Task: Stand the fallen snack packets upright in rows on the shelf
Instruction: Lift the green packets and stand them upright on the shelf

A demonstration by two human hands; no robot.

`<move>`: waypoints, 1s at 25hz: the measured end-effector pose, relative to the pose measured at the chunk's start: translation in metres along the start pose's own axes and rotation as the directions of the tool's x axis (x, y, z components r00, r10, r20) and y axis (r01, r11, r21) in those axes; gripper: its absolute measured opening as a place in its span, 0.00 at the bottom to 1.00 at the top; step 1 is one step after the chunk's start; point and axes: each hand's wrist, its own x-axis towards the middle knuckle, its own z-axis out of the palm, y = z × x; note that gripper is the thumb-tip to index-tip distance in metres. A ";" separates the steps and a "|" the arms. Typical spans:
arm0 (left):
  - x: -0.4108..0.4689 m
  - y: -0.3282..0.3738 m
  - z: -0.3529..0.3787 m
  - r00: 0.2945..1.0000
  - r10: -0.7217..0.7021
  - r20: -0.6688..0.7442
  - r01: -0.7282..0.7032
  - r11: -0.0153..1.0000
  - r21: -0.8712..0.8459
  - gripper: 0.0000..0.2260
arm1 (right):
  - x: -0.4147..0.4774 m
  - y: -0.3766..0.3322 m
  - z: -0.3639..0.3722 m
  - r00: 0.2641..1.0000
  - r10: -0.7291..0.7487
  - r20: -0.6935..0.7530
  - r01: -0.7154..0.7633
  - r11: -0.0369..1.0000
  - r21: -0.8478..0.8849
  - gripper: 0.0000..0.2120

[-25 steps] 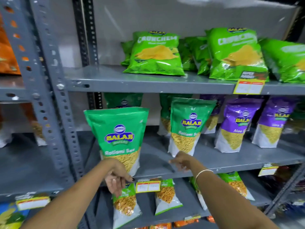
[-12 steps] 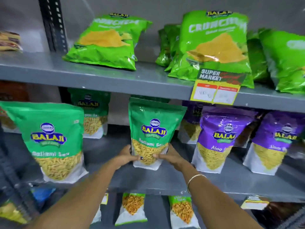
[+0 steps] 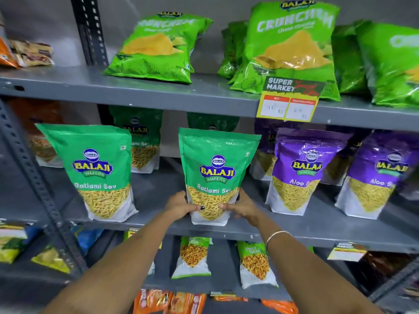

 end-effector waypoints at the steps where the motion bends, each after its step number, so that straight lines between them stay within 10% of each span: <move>1: -0.005 0.002 0.000 1.000 0.001 0.000 -0.001 1.000 0.003 0.22 | -0.003 0.000 0.000 1.000 0.002 -0.004 -0.002 1.000 -0.003 0.38; 25: -0.016 0.012 -0.008 0.983 -0.004 0.181 -0.029 0.983 0.180 0.20 | -0.025 -0.003 -0.002 0.997 0.078 -0.023 -0.079 0.996 -0.042 0.34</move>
